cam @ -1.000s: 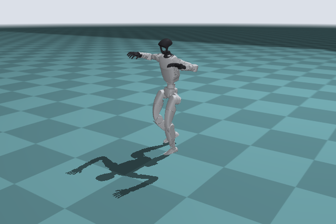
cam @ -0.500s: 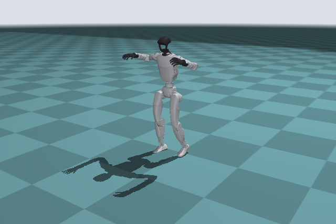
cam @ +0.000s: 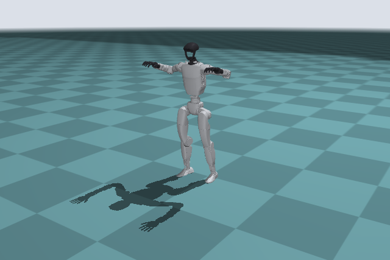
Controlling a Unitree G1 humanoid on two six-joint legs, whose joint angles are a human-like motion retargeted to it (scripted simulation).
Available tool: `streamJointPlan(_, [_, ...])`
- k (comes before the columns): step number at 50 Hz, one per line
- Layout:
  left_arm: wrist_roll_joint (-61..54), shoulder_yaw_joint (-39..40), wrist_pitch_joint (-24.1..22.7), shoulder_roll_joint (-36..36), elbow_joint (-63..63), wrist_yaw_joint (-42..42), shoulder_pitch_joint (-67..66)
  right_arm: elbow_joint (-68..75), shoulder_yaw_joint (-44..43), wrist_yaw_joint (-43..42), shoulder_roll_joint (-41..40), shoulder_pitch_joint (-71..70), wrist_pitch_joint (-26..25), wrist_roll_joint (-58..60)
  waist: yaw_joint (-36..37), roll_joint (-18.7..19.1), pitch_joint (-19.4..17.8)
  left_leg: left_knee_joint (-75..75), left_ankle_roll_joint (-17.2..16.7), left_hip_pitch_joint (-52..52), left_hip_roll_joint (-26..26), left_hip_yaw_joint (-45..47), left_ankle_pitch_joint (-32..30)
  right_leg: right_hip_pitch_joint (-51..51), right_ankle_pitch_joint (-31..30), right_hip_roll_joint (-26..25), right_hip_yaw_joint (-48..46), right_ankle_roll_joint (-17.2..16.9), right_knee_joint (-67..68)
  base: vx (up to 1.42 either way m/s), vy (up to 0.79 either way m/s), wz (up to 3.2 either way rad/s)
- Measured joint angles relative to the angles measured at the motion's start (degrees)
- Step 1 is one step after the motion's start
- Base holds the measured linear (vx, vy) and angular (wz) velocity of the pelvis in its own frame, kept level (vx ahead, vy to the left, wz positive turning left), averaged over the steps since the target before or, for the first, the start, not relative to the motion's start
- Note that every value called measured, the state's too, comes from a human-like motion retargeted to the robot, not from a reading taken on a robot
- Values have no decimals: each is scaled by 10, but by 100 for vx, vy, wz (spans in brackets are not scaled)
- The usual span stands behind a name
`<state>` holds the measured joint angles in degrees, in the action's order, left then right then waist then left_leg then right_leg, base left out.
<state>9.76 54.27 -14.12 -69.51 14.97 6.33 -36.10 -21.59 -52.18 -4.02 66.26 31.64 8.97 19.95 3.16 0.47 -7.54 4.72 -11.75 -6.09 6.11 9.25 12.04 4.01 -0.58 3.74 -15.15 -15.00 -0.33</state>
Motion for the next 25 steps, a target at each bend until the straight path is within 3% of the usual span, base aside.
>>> streamJointPlan(3, [0,-4,-2,-7,0,1,2,-2,4,0,-1,1,2,-1,-5,-3,11,-4,1,6,-4,-3,-3,-4,-2,3,-3,0,-4,0,0,0])
streamJointPlan(5, [-249,-61,-27,23,20,-92,68,3,39,39,-2,-28,1,-19,-16,-6,14,-6,7,7,-11,-9,-5,-2,-1,11,-9,0,-5,0,4,10])
streamJointPlan(7, [-219,-52,-23,9,12,-85,64,0,31,39,-2,-20,2,-22,-8,-2,18,-6,6,9,-3,-2,-3,-23,7,7,-6,0,24,0,0,0])
streamJointPlan(8, [-257,-61,-24,15,17,-100,76,0,34,42,-2,-23,1,-24,-16,0,13,-9,5,5,-8,-7,-4,-8,2,9,-8,0,7,0,7,18])
streamJointPlan(10, [-13,-18,-8,-23,-11,-9,30,1,6,9,3,-3,6,-15,-15,5,4,-13,-2,-2,-3,-7,-4,1,-2,3,-8,0,-1,0,2,11])
streamJointPlan(25, [-21,-35,-2,-36,-7,-16,20,-1,42,28,-5,-6,3,-22,-2,5,19,-17,-2,-12,-7,16,1,-10,-1,6,16,0,11,0,1,-9])
